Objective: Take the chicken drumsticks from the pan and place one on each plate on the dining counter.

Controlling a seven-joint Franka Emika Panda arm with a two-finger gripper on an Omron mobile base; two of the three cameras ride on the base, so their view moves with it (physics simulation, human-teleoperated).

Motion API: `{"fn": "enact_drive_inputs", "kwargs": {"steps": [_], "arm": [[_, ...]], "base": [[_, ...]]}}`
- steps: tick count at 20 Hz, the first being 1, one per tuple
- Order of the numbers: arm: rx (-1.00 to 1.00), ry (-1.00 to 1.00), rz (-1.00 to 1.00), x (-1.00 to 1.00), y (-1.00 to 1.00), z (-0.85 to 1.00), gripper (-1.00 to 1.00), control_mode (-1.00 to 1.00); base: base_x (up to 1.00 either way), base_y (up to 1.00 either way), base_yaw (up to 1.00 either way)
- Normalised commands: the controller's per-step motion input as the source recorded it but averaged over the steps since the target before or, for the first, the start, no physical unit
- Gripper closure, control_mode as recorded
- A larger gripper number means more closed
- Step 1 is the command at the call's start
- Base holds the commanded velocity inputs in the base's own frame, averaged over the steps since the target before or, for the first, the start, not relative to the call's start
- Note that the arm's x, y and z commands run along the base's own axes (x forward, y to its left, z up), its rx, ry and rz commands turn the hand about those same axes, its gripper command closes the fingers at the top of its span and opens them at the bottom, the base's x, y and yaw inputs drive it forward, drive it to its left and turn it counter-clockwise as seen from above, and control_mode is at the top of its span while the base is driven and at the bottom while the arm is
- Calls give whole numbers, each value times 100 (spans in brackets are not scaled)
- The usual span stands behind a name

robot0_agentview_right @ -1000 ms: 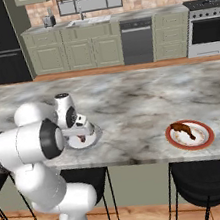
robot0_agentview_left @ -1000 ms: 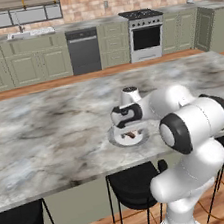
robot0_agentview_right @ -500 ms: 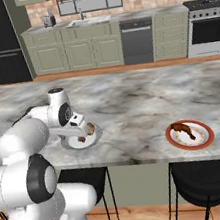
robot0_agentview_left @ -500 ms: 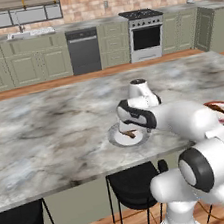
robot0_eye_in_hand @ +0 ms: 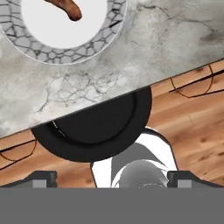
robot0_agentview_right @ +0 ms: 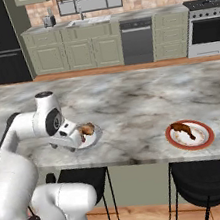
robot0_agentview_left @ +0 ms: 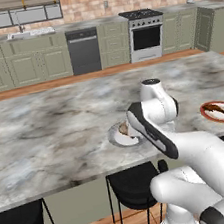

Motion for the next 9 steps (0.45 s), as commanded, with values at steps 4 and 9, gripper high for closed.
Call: {"fn": "enact_drive_inputs", "kwargs": {"steps": [4,9], "arm": [[0,0,-1,-92,-4,40,-100,-100],[0,-3,0,-88,-8,30,-100,-100]], "base": [[0,0,0],[0,0,0]]}}
